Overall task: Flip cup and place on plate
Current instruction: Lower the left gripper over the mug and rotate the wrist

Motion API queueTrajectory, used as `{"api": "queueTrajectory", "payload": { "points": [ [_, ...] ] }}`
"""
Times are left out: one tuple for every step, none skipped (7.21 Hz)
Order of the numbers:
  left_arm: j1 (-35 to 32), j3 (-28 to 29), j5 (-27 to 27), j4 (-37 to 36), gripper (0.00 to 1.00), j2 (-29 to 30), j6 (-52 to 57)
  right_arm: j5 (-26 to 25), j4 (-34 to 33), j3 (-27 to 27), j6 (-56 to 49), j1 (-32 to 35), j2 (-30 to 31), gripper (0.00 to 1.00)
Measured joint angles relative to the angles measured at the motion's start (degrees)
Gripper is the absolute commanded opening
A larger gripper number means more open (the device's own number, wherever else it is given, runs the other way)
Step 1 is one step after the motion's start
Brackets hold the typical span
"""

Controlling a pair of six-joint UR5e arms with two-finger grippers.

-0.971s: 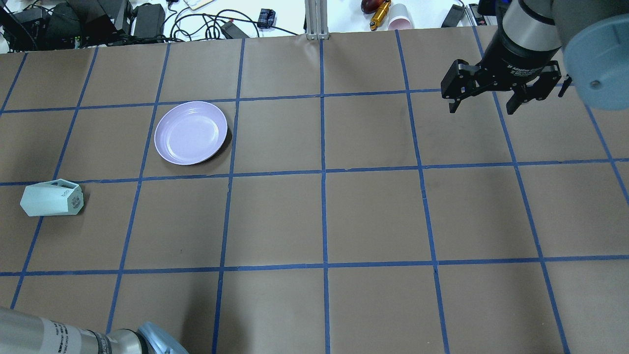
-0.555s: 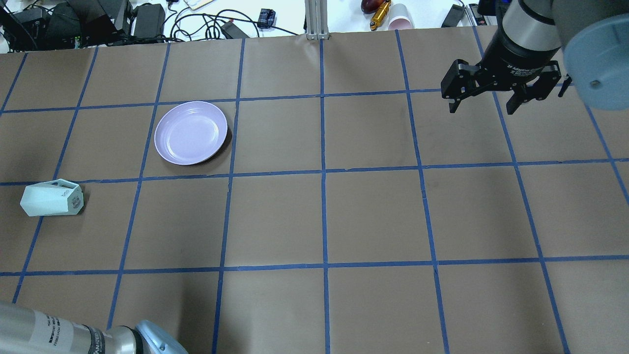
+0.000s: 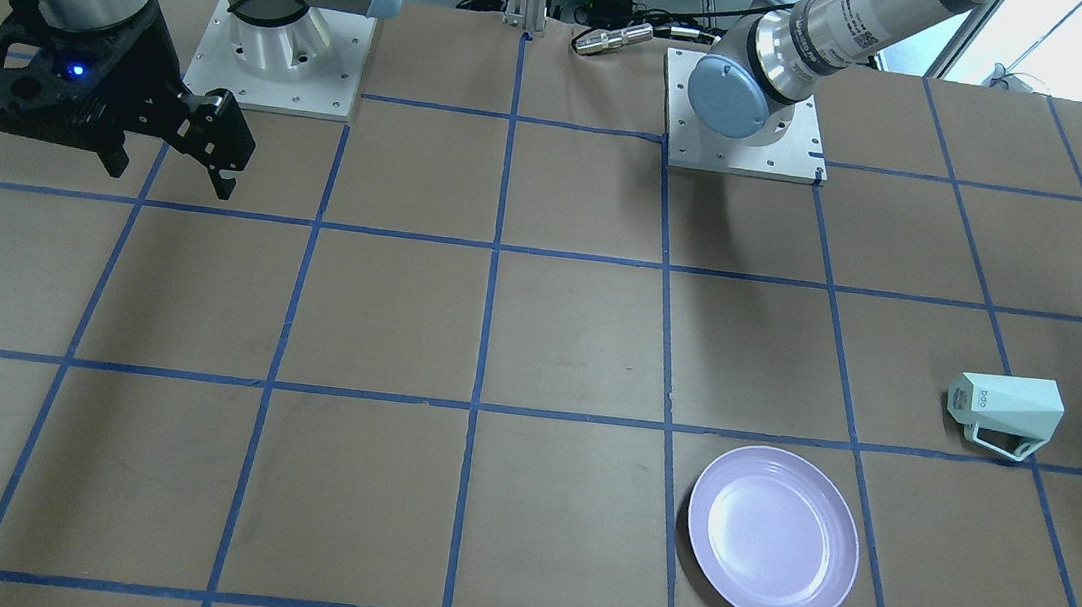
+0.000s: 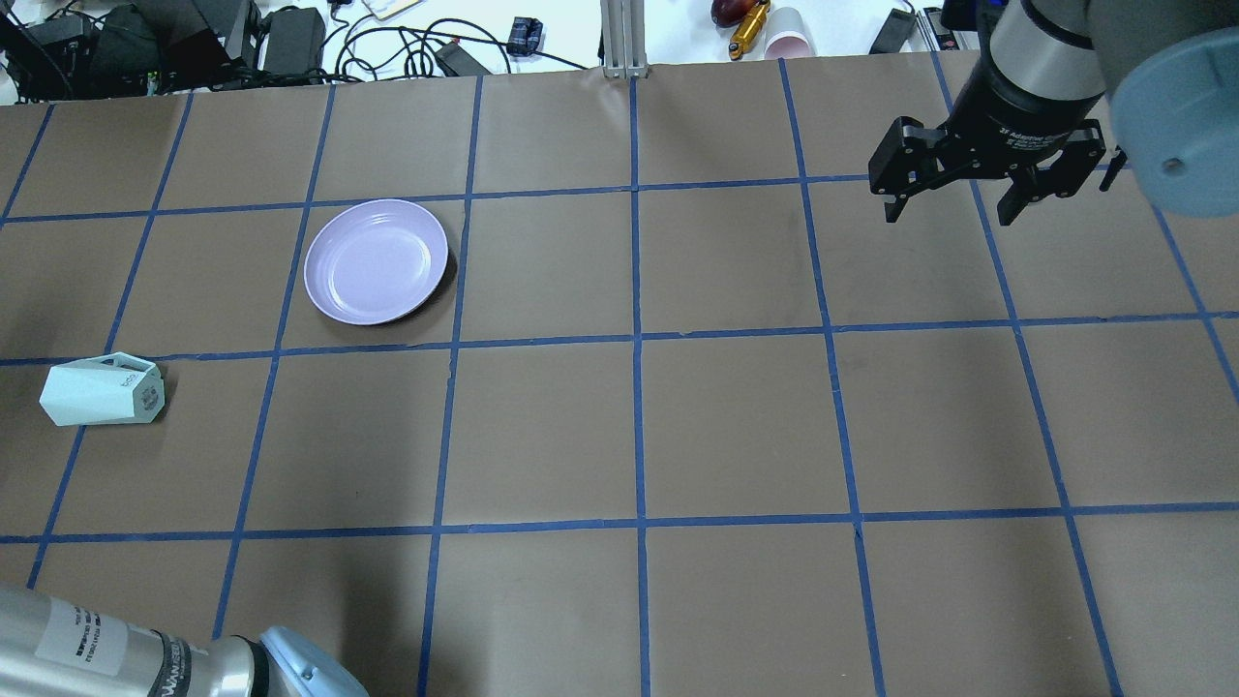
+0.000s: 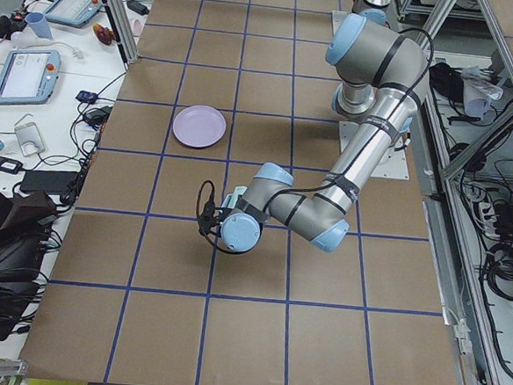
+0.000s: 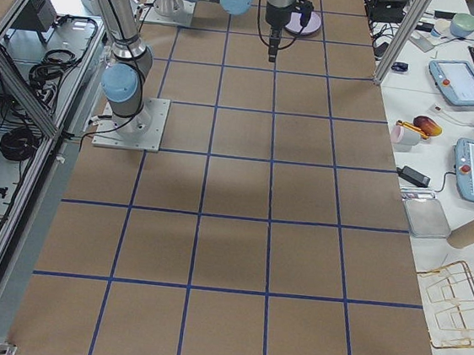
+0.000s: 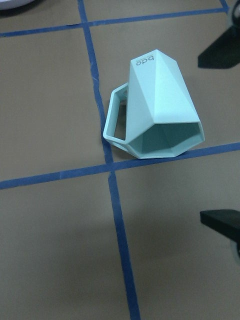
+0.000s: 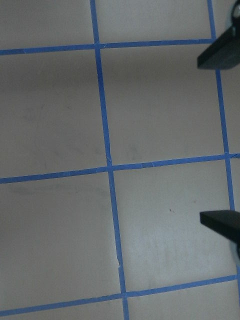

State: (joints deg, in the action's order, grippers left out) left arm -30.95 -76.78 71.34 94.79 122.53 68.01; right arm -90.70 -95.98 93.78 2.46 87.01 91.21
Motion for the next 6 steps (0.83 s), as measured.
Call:
{"api": "queueTrajectory", "payload": {
  "points": [
    [0.7, 1.1, -1.7, 2.5, 0.98, 1.3, 0.3, 0.0, 0.0, 0.0, 0.0, 0.0, 0.0, 1.00],
    [1.4, 1.6, -3.3, 4.3, 0.99, 2.4, 0.6, 0.0, 0.0, 0.0, 0.0, 0.0, 0.0, 1.00],
    [1.8, 1.8, -4.9, 6.1, 0.99, 3.4, 0.9, 0.0, 0.0, 0.0, 0.0, 0.0, 0.0, 1.00],
    [2.0, 1.8, -6.2, 7.6, 0.99, 4.4, 1.4, 0.0, 0.0, 0.0, 0.0, 0.0, 0.0, 1.00],
    [2.1, 1.9, -7.5, 9.0, 0.99, 5.1, 1.8, 0.0, 0.0, 0.0, 0.0, 0.0, 0.0, 1.00],
    [2.1, 1.9, -8.8, 10.4, 0.99, 5.8, 2.1, 0.0, 0.0, 0.0, 0.0, 0.0, 0.0, 1.00]
  ]
}}
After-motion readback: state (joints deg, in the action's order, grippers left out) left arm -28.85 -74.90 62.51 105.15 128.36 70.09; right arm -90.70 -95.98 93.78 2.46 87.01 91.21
